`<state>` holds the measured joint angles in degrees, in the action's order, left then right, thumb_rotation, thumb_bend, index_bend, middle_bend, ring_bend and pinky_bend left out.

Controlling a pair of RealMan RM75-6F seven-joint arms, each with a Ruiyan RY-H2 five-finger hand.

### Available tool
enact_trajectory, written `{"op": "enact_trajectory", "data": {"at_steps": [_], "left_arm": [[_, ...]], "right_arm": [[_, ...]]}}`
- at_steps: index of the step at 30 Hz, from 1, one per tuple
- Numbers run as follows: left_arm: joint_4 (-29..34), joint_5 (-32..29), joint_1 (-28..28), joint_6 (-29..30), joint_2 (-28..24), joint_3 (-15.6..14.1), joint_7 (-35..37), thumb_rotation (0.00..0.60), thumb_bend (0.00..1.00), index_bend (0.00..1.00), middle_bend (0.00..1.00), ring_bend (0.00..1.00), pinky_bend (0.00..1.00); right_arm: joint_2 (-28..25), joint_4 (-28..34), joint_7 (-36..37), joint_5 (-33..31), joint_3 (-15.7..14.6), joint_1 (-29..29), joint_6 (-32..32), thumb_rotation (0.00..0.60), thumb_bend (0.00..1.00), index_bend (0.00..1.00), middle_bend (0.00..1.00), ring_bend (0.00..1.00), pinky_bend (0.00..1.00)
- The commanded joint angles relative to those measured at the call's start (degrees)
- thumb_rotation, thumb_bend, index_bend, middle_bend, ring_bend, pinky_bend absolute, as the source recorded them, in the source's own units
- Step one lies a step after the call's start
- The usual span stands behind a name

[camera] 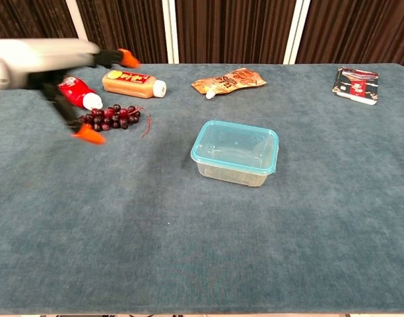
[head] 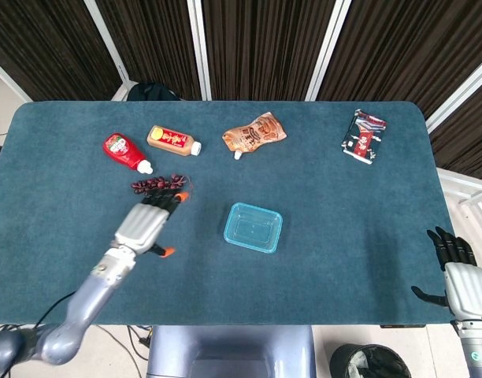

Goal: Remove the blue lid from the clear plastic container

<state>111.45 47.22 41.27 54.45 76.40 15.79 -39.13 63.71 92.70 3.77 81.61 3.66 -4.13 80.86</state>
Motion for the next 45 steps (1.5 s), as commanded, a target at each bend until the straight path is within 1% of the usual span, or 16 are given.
{"op": "enact_trajectory", "data": {"at_steps": [1,7,14,21,28,33,40,42,44,45], "left_arm": [[-4.5,-11.4,8.7,-0.4,7.3,2.5,-6.8,0.6,0.0,0.0,0.0,0.0,0.0],[-10.1,-21.8,16.8,0.8,13.3,3.1,-11.9,0.6,0.0,0.0,0.0,0.0,0.0],[-17.4,-28.7,23.6,-0.1,19.4,3.5,-14.3,0.6,0.0,0.0,0.0,0.0,0.0],[-23.3,-33.4,28.5,-2.0,23.5,3.6,-15.3,0.6,0.0,0.0,0.0,0.0,0.0],[-27.2,-35.8,31.7,-3.4,25.5,3.9,-15.5,0.6,0.0,0.0,0.0,0.0,0.0],[-30.8,-38.7,34.3,-4.9,27.0,3.7,-16.1,0.6,0.0,0.0,0.0,0.0,0.01],[-34.4,-41.2,36.9,-6.3,28.5,3.2,-16.8,0.6,0.0,0.0,0.0,0.0,0.12],[-35.2,-41.2,37.4,-6.5,28.9,3.0,-16.8,0.6,0.0,0.0,0.03,0.06,0.2],[-36.0,-40.5,37.6,-6.5,29.4,2.8,-16.3,0.6,0.0,0.0,0.08,0.12,0.27],[-36.1,-40.2,37.6,-6.5,29.5,2.8,-16.1,0.6,0.0,0.01,0.13,0.16,0.31]], "right_arm": [[-0.1,0.3,0.1,-0.5,0.1,-0.1,-0.5,0.6,0.17,0.0,0.0,0.0,0.0],[-0.3,0.8,0.7,-1.7,0.3,-0.3,-1.6,0.6,0.17,0.0,0.0,0.0,0.0],[-0.5,1.2,1.2,-3.1,0.6,-0.5,-2.7,0.6,0.17,0.0,0.0,0.0,0.0],[-0.8,1.5,1.5,-3.9,0.9,-0.5,-3.2,0.6,0.17,0.0,0.0,0.0,0.0],[-0.9,1.7,1.8,-4.1,0.8,-0.6,-3.7,0.6,0.17,0.0,0.0,0.0,0.0],[-1.1,2.1,1.6,-4.3,0.8,-0.6,-3.9,0.6,0.17,0.0,0.0,0.0,0.0],[-1.2,2.4,1.4,-4.4,0.8,-0.6,-4.0,0.6,0.17,0.0,0.0,0.0,0.0],[-1.3,2.5,1.3,-4.4,0.7,-0.6,-4.0,0.6,0.17,0.0,0.0,0.0,0.0],[-1.3,2.6,1.2,-4.4,0.6,-0.6,-4.1,0.6,0.17,0.0,0.0,0.0,0.0],[-1.3,2.6,1.2,-4.3,0.6,-0.6,-4.1,0.6,0.17,0.0,0.0,0.0,0.0]]}}
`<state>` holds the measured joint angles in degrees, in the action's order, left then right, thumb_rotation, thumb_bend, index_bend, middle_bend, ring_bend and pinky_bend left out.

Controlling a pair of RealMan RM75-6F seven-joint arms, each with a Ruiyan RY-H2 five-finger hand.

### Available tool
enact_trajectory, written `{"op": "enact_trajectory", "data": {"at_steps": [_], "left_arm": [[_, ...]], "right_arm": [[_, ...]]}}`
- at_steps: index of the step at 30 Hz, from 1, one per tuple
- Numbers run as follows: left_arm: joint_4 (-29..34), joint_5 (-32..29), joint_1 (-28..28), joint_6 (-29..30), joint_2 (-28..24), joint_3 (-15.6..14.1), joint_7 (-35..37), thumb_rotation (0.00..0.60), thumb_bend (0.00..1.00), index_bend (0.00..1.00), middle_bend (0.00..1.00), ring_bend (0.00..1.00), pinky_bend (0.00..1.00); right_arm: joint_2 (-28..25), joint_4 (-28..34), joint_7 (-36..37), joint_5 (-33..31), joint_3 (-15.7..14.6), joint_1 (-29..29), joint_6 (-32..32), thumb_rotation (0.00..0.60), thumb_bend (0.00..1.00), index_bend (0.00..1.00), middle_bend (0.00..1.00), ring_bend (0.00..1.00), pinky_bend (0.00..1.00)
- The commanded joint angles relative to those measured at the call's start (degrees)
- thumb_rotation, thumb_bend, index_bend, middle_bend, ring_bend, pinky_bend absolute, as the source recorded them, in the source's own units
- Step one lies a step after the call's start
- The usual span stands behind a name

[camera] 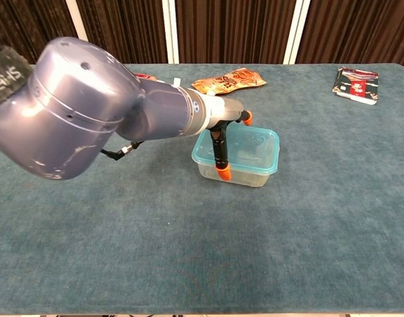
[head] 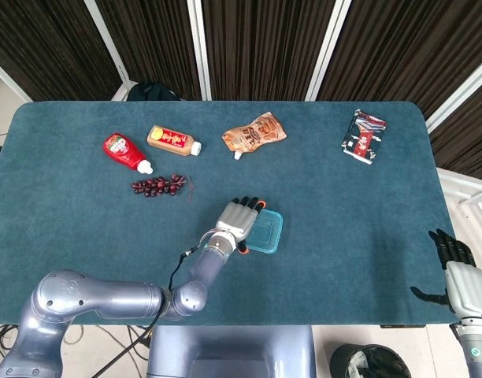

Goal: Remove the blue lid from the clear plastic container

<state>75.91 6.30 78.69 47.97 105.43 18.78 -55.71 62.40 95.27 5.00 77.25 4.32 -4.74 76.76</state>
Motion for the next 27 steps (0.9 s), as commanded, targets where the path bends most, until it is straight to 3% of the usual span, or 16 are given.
{"op": "enact_trajectory", "data": {"at_steps": [1,3,10,18,27], "left_arm": [[-0.8,1.4,0.2,0.0,0.6,-0.4,0.9,0.6,0.01,0.02,0.19,0.21,0.37],[-1.0,2.6,0.0,-0.1,0.7,-0.8,1.5,0.6,0.01,0.05,0.25,0.26,0.41],[1.4,11.3,-3.3,-1.7,-1.6,-2.6,7.0,0.6,0.03,0.07,0.26,0.26,0.41],[3.7,21.8,-7.1,-12.7,-7.1,-4.0,15.2,0.6,0.03,0.08,0.26,0.26,0.41],[2.5,32.1,-8.6,-17.0,-7.4,-4.1,22.4,0.6,0.03,0.08,0.25,0.25,0.41]], "right_arm": [[-0.1,0.1,0.0,0.1,-0.1,0.0,0.0,0.6,0.17,0.0,0.0,0.0,0.0],[-0.2,0.1,-0.1,0.1,-0.1,0.1,0.0,0.6,0.17,0.0,0.0,0.0,0.0],[-0.4,0.6,-0.7,0.3,-0.2,0.1,0.3,0.6,0.17,0.0,0.0,0.0,0.0],[0.1,2.2,-3.1,2.1,0.0,-0.6,1.1,0.6,0.17,0.0,0.0,0.0,0.0],[5.4,4.5,-8.7,3.4,0.2,-3.2,-0.5,0.6,0.17,0.0,0.0,0.0,0.0]]}}
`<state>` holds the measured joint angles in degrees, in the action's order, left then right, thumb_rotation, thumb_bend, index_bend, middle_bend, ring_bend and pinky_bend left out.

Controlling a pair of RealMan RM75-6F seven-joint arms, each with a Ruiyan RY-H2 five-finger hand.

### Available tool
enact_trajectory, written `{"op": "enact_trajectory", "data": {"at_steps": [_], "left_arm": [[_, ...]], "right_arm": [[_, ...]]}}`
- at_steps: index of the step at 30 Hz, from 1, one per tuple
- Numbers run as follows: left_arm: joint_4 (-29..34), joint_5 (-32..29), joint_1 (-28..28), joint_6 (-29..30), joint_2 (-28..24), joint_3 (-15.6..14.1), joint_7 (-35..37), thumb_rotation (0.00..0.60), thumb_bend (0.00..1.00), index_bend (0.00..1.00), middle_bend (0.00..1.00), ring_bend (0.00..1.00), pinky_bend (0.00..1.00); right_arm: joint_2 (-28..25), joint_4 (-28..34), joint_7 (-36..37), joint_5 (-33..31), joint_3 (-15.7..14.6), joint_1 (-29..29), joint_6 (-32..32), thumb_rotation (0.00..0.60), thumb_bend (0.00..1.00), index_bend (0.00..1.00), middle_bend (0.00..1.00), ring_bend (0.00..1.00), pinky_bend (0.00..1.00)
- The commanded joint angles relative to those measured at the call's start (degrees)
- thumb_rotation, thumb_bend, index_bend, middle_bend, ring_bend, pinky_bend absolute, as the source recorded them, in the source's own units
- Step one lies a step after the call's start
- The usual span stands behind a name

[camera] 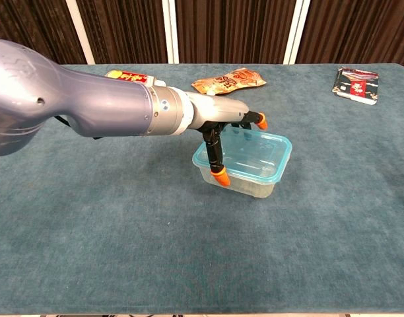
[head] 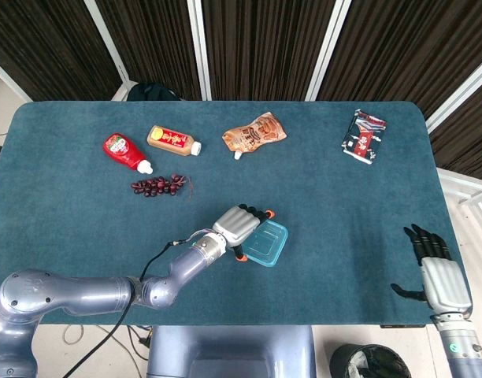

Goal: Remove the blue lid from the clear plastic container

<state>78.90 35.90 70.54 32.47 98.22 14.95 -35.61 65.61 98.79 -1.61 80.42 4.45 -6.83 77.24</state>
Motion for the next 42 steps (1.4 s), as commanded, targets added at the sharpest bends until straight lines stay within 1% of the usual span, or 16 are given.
{"op": "enact_trajectory", "data": {"at_steps": [1,10,16,22,28,34,42], "left_arm": [[-0.7,2.9,-0.4,-1.7,-0.1,-0.4,2.7,0.6,0.03,0.08,0.25,0.25,0.41],[-1.0,4.1,1.2,-1.7,0.3,-1.4,4.8,0.6,0.03,0.08,0.25,0.25,0.41],[-0.8,1.1,2.6,-2.0,0.2,-1.8,7.2,0.6,0.03,0.08,0.25,0.25,0.41],[-1.4,-0.3,3.9,-1.4,0.7,-3.0,7.7,0.6,0.03,0.08,0.25,0.25,0.41],[-1.7,-1.5,5.0,-0.9,1.0,-3.9,8.4,0.6,0.03,0.09,0.25,0.25,0.41],[-1.6,-2.2,6.1,-0.5,0.7,-4.6,9.0,0.6,0.03,0.09,0.25,0.25,0.41],[-0.1,-3.5,7.3,-0.5,-0.8,-5.8,9.2,0.6,0.03,0.09,0.25,0.25,0.41]], "right_arm": [[3.1,1.4,-3.0,0.2,0.1,-1.5,-1.4,0.6,0.17,0.0,0.0,0.0,0.0],[11.8,4.8,-10.3,-2.0,1.3,-5.2,-4.4,0.6,0.17,0.0,0.0,0.0,0.0],[17.8,7.4,-14.9,-5.0,2.2,-6.8,-4.9,0.6,0.17,0.0,0.0,0.0,0.0],[22.8,8.8,-18.5,-7.2,2.4,-7.6,-4.5,0.6,0.17,0.0,0.0,0.0,0.0],[27.2,8.5,-21.6,-9.0,2.8,-8.5,-3.9,0.6,0.17,0.0,0.0,0.0,0.0],[31.2,6.6,-23.5,-10.6,4.0,-9.5,-3.0,0.6,0.17,0.0,0.0,0.0,0.0],[33.8,5.1,-24.8,-12.3,5.5,-10.2,-1.9,0.6,0.17,0.0,0.0,0.0,0.0]]}}
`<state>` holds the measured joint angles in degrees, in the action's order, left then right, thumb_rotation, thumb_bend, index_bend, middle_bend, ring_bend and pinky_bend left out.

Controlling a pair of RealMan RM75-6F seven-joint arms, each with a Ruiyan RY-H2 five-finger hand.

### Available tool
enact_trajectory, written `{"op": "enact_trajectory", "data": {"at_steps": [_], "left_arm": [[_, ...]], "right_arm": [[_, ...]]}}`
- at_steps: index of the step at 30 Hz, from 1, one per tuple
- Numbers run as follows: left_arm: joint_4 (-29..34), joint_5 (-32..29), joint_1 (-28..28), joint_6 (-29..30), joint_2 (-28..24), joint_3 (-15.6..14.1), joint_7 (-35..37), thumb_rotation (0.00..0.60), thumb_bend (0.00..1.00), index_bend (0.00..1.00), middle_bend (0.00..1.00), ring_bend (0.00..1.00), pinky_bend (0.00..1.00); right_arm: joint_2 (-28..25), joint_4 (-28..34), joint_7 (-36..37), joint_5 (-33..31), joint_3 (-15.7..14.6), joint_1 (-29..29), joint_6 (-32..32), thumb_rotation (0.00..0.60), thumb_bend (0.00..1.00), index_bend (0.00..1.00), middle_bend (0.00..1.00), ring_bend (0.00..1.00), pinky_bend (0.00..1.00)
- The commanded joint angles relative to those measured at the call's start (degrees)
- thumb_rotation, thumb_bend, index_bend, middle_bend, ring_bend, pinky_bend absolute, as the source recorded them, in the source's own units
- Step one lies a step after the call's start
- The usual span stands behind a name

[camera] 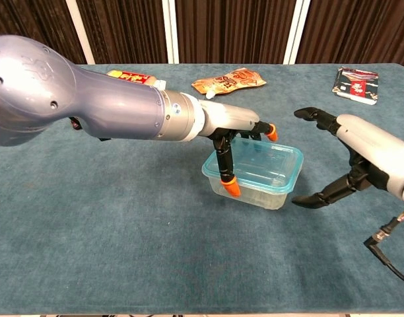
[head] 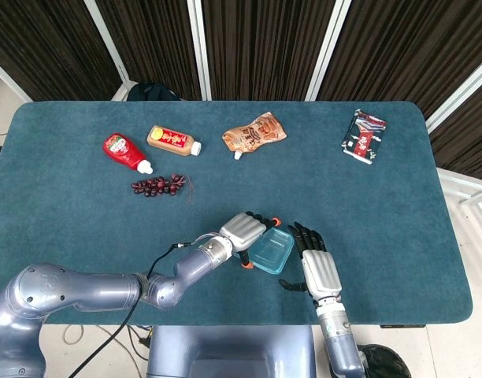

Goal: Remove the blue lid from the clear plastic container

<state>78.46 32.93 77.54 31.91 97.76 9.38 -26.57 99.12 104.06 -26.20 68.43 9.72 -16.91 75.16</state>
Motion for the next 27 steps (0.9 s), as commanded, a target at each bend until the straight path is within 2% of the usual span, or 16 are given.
{"op": "enact_trajectory", "data": {"at_steps": [1,17,27], "left_arm": [[0.6,-0.9,0.6,0.1,-0.5,-0.4,0.2,0.6,0.03,0.09,0.25,0.25,0.41],[2.4,-2.9,2.7,0.9,-1.7,-2.7,0.4,0.6,0.03,0.09,0.25,0.25,0.41],[2.2,-3.2,3.4,2.1,-1.3,-3.3,1.4,0.6,0.03,0.09,0.25,0.25,0.41]], "right_arm": [[0.6,-0.3,-0.5,-0.6,0.3,-0.3,0.2,0.6,0.17,0.0,0.0,0.0,0.0],[1.7,-0.8,-0.8,-2.9,1.3,-1.1,0.7,0.6,0.17,0.0,0.0,0.0,0.0],[1.5,-0.9,-0.6,-3.4,0.8,-1.2,1.0,0.6,0.17,0.0,0.0,0.0,0.0]]}}
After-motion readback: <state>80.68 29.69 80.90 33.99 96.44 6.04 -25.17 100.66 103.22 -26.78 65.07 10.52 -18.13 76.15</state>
